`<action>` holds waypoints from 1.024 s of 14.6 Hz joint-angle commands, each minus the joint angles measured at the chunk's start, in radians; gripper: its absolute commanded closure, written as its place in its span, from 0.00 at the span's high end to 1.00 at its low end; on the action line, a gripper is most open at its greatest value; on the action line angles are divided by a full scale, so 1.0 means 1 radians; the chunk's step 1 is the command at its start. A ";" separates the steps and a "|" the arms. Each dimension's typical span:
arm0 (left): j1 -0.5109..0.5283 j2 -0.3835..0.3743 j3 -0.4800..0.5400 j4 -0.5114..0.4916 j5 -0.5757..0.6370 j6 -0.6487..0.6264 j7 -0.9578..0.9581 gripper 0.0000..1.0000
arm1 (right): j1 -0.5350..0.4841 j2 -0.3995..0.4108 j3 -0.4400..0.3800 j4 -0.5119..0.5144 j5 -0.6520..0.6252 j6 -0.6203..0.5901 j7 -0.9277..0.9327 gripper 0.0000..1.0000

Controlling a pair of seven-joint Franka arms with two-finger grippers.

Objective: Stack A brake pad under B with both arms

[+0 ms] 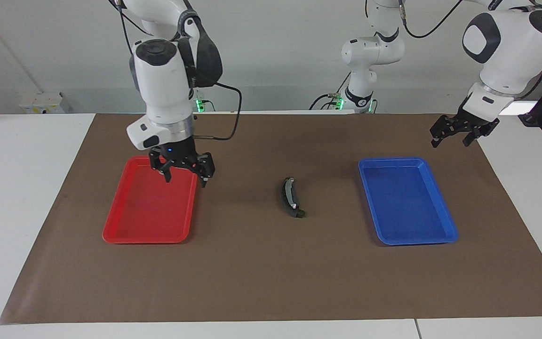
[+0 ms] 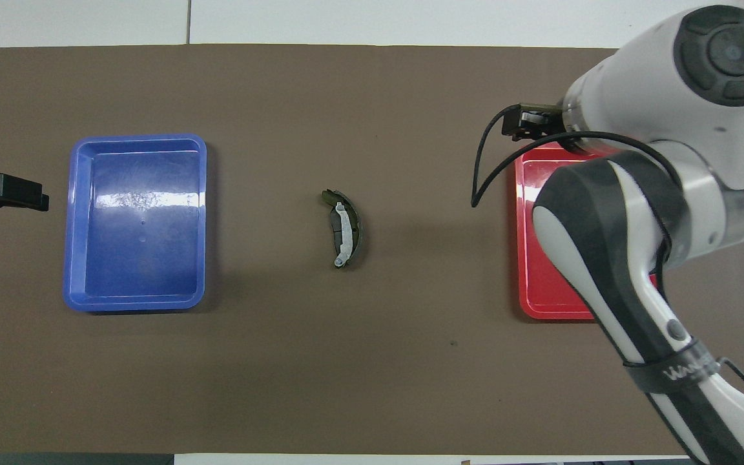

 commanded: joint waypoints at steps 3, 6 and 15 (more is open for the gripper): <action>0.009 -0.018 -0.003 -0.020 -0.012 0.004 -0.007 0.99 | -0.143 -0.112 0.016 -0.029 0.001 -0.161 -0.163 1.00; 0.009 -0.018 -0.003 -0.020 -0.012 0.004 -0.007 0.99 | -0.206 -0.140 0.015 -0.018 0.032 -0.258 -0.222 1.00; 0.009 -0.018 -0.003 -0.020 -0.012 0.004 -0.007 0.99 | -0.242 -0.166 0.001 -0.005 0.053 -0.341 -0.314 1.00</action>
